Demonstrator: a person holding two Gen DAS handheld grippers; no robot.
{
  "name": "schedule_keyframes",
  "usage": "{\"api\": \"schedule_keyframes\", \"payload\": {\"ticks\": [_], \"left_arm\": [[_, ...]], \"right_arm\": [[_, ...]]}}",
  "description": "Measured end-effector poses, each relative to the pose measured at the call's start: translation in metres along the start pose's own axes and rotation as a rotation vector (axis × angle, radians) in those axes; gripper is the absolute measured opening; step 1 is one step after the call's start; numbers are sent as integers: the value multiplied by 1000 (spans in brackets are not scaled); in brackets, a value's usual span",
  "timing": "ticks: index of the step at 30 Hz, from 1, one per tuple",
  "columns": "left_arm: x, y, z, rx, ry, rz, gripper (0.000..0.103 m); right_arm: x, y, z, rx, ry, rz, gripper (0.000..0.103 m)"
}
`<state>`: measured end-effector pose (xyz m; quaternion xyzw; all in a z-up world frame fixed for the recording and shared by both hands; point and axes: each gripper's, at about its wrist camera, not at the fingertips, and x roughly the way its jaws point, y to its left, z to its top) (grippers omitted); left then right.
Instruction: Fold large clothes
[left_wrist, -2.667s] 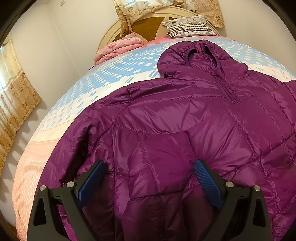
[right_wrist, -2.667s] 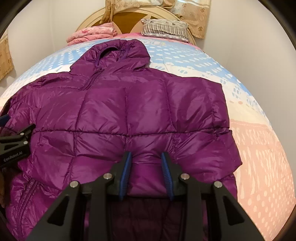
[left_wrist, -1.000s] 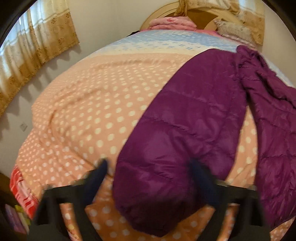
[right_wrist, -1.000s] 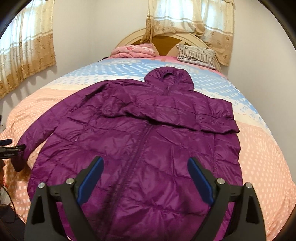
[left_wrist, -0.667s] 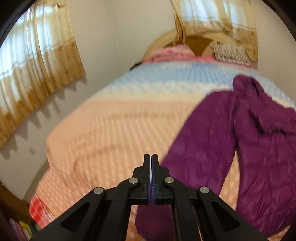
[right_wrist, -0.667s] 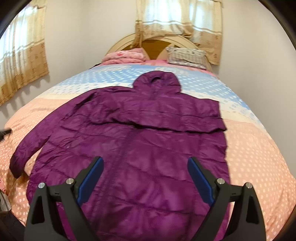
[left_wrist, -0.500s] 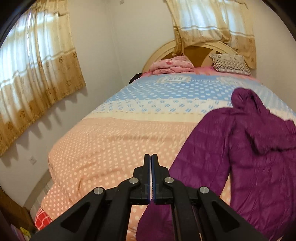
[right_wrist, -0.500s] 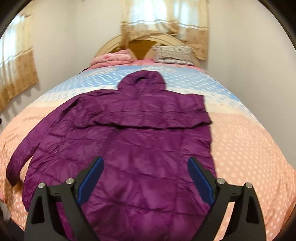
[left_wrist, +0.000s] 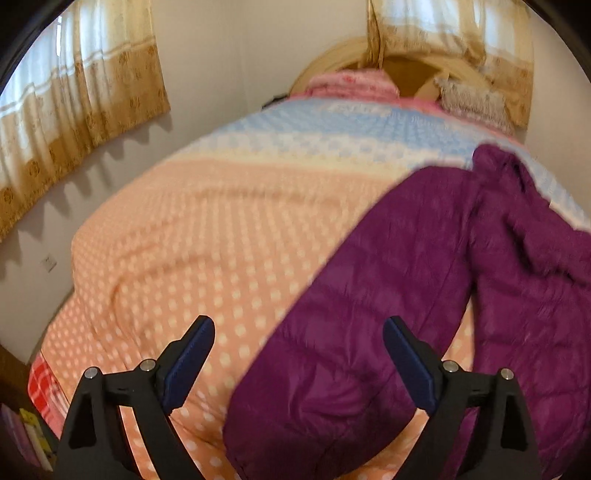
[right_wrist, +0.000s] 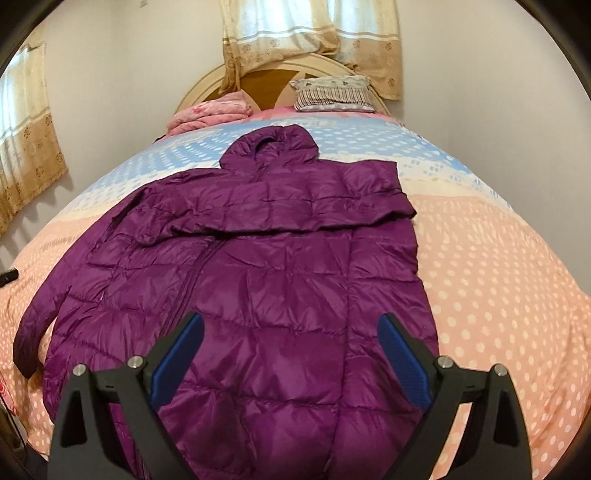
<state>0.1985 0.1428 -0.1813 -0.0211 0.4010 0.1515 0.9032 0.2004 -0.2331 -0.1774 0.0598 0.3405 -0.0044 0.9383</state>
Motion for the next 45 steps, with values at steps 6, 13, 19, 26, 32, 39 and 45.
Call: {"api": "schedule_keyframes", "payload": {"ticks": [6,13,19,26,32,39,45], "left_arm": [[38,-1,-33,-8,99,4,93],[29,-10,-35,64,21,-91,17],[-1,-8,-9,85,-49,-88,5],[-69,-19,52,160,-279,-50,5],[-111,-75,108,247,-414,-118,5],[-129,-203,110,418,-457,-298,5],[-119,-309,76,544,-412,-416,11]], "right_arm": [[1,-2,-1,16,4,1,97],[3,-2,-2,22,8,2,97],[-1,-7,0,34,-6,-2,97],[-2,-25,3,78,-14,-28,97],[-4,-43,5,108,-25,-54,97],[-9,-76,4,177,-34,-96,97],[-10,-98,-1,223,-30,-124,97]]}}
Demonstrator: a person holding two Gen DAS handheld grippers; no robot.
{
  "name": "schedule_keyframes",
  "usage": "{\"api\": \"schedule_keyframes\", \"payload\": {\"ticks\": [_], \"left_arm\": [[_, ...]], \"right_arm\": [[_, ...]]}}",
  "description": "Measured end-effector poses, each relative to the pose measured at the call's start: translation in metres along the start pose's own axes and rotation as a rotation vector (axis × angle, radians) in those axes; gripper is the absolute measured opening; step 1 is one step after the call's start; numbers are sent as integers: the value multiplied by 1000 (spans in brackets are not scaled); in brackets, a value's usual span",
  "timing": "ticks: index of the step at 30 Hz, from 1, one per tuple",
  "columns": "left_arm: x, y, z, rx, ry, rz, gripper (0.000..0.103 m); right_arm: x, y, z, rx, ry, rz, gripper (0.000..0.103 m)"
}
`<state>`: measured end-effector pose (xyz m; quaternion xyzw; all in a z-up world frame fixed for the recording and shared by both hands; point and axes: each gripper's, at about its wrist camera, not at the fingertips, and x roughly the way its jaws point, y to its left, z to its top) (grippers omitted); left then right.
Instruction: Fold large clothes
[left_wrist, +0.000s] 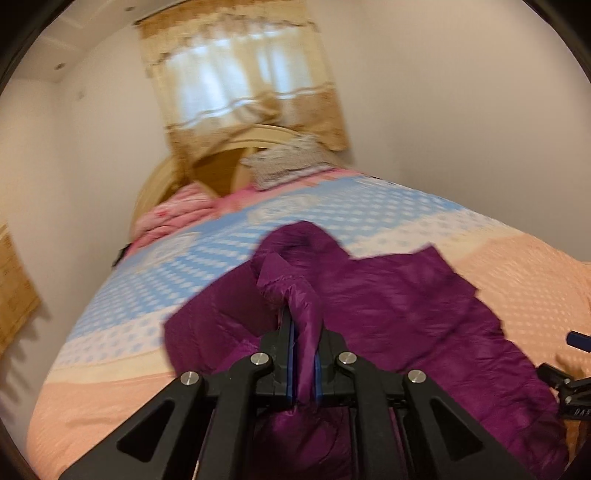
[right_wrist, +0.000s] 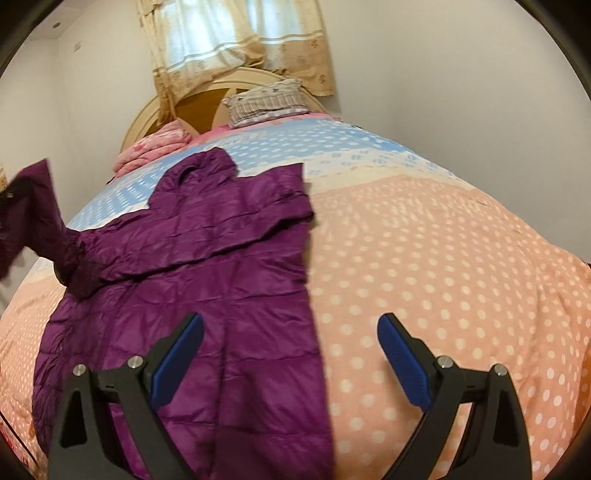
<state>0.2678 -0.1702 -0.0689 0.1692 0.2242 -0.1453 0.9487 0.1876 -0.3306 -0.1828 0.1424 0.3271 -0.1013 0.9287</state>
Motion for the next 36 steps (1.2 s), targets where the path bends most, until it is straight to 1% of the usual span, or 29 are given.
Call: {"api": "schedule_keyframes", "payload": {"ticks": [1,2,3,4,5,6,7,9,12,15,18,20,21,24,26,27,28,29,31,33,36], "left_arm": [[5,-15,0,20,14,-10,14],[9,-33,1,42,20,-12,23],[14,-45,2,61,12,-10,47],[12,-52,1,69,0,2,61],[10,-59,1,74,-34,19,83],[5,-62,1,75,-65,29,93],[2,-64,2,76,-84,40,96],[-1,-63,4,74,-89,32,97],[-2,-44,-2,66,-95,80,97],[5,-13,-18,37,-62,139,97],[21,27,-40,-8,26,227,97],[33,55,-58,-73,93,262,97],[38,69,-68,-107,123,284,97],[52,99,-97,-184,207,328,97],[60,113,-117,-212,255,360,97],[64,119,-127,-227,281,366,97],[66,123,-134,-239,298,367,97],[68,128,-141,-256,323,359,97],[71,134,-149,-275,339,357,97],[72,139,-153,-288,343,352,97],[74,141,-155,-293,347,346,97]], "right_arm": [[1,-2,0,4,4,-1,97],[2,-4,-1,8,7,-3,97],[3,-7,-1,10,10,-5,97],[4,-8,-2,12,14,-7,97],[5,-9,-3,13,18,-9,97],[7,-10,-4,14,24,-10,97],[8,-11,-5,15,29,-10,97],[10,-12,-7,14,39,-12,97],[11,-10,-8,12,48,-12,97],[11,0,-5,-6,50,10,97],[14,15,4,-32,62,60,97],[19,22,12,-37,71,76,97],[25,27,19,-38,82,94,97],[52,35,32,-36,144,104,97],[71,38,37,-24,194,124,85],[85,42,37,-32,246,137,65],[94,45,37,-48,277,146,39],[98,46,37,-56,283,148,28],[97,46,40,-73,259,112,17],[94,40,45,-63,240,87,14],[93,30,49,-56,221,36,13]]}}
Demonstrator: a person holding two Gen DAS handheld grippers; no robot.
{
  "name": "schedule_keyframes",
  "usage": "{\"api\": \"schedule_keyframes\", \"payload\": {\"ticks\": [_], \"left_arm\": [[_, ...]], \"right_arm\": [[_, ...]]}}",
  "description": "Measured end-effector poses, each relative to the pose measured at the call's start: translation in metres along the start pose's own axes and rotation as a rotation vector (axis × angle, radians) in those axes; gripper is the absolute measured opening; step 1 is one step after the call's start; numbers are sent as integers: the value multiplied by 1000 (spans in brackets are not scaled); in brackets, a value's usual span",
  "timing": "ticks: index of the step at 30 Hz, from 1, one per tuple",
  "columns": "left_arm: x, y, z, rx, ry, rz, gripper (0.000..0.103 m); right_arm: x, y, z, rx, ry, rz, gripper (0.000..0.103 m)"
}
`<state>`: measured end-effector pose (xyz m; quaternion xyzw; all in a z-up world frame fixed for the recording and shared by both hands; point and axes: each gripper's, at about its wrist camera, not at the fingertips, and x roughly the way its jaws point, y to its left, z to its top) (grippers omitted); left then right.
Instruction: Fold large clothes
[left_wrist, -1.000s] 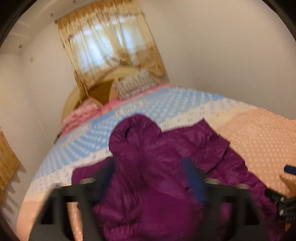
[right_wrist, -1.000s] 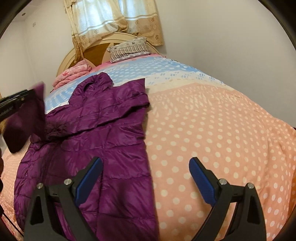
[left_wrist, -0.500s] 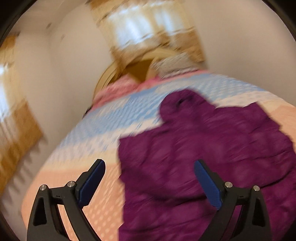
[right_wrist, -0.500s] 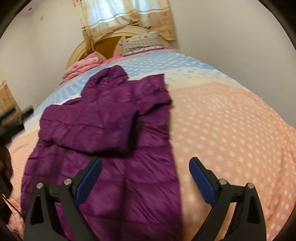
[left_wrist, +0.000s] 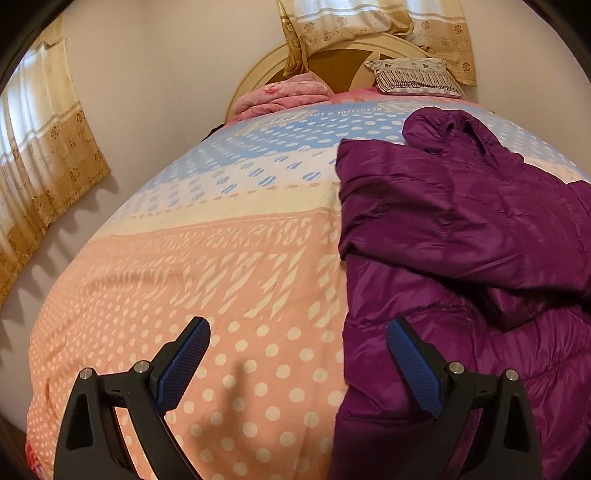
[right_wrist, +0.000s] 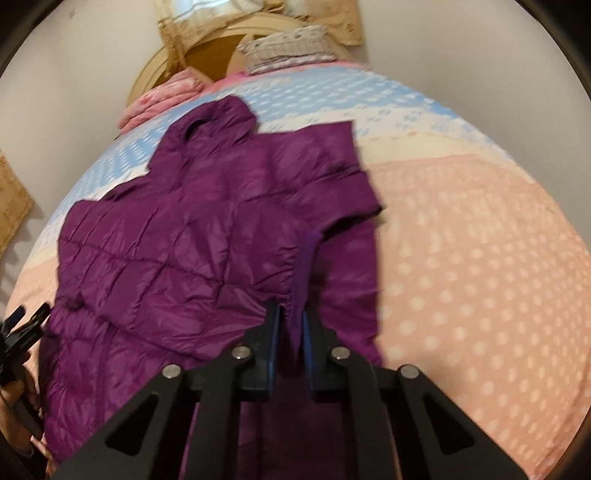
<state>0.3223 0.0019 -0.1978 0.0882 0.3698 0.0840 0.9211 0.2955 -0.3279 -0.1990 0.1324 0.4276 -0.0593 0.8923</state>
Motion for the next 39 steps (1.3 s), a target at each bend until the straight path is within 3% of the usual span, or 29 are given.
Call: {"api": "schedule_keyframes", "payload": {"ticks": [5,6,7,8,11,14,16,17,19,21,24,31,34,39], "left_arm": [[0,0,16,-14,13,-42,97],[-3,0,22,-19,7,-54,97],[-7,-2,33,-26,-9,-66,97],[-10,-4,40,-31,-23,-78,97],[-18,-14,70,-57,-75,-126,97],[-10,-34,93,-65,-96,-146,97],[8,-50,101,-67,-73,-138,97],[18,-58,102,-62,-60,-122,97],[41,-71,99,-42,-24,-68,97],[64,-75,90,-42,24,-34,97],[84,-71,79,-76,71,-80,97],[89,-68,77,-94,88,-125,97],[70,-58,83,-112,49,-107,97],[29,-30,116,-177,-70,-180,97]], "right_arm": [[5,-7,4,5,4,-60,14],[3,-8,7,7,-8,-83,27],[-1,-9,8,13,-23,-105,54],[-9,-11,10,30,-49,-108,60],[-38,-9,19,57,-151,-135,60],[-49,8,30,21,-199,-109,55],[-37,23,38,-11,-182,-64,40],[-24,27,42,-9,-154,-37,37],[0,28,45,2,-112,-44,26],[26,25,44,22,-74,-40,24],[49,26,33,-1,-32,-67,21],[56,19,23,-19,-40,-75,20],[56,21,25,-24,-34,-77,19],[18,25,40,-23,-97,-77,21]]}}
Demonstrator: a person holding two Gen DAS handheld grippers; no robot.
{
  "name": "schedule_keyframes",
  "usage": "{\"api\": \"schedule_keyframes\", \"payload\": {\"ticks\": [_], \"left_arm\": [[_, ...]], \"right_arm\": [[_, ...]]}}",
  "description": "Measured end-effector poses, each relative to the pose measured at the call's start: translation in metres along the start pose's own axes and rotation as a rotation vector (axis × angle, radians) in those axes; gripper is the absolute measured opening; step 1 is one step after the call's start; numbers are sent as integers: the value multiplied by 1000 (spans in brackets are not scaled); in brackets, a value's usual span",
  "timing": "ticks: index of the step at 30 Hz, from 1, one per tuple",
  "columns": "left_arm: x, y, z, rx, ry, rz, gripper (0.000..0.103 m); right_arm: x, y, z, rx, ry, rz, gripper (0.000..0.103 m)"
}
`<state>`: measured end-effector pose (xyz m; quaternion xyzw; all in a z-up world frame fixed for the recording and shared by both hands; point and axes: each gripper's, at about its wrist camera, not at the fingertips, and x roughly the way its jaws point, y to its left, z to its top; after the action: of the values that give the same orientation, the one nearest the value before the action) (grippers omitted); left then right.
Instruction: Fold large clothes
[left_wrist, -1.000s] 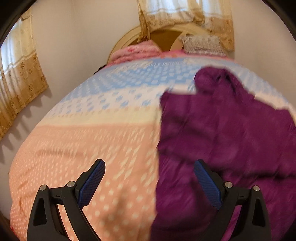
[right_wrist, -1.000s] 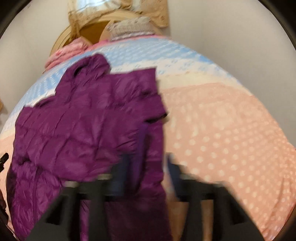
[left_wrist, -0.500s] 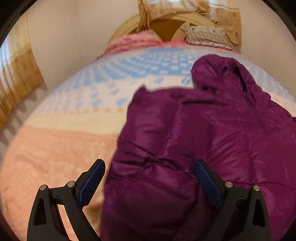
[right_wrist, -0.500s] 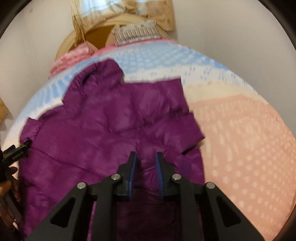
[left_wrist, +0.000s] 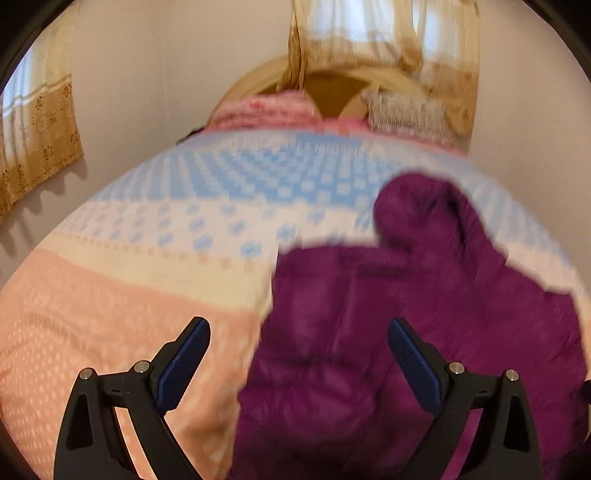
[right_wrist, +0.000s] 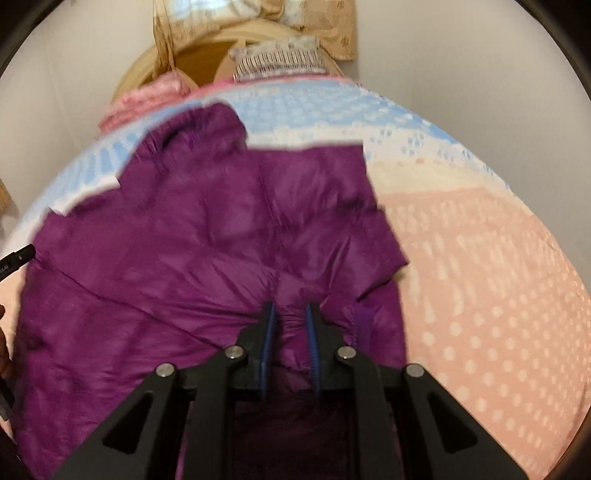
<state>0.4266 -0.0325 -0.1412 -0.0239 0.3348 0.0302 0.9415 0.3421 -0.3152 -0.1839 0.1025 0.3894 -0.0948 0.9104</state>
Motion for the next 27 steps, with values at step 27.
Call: {"api": "schedule_keyframes", "payload": {"ticks": [27], "left_arm": [[137,-34,-1,31,223,150,100]], "right_arm": [[103,-22,53,129,28,-88,22]]}}
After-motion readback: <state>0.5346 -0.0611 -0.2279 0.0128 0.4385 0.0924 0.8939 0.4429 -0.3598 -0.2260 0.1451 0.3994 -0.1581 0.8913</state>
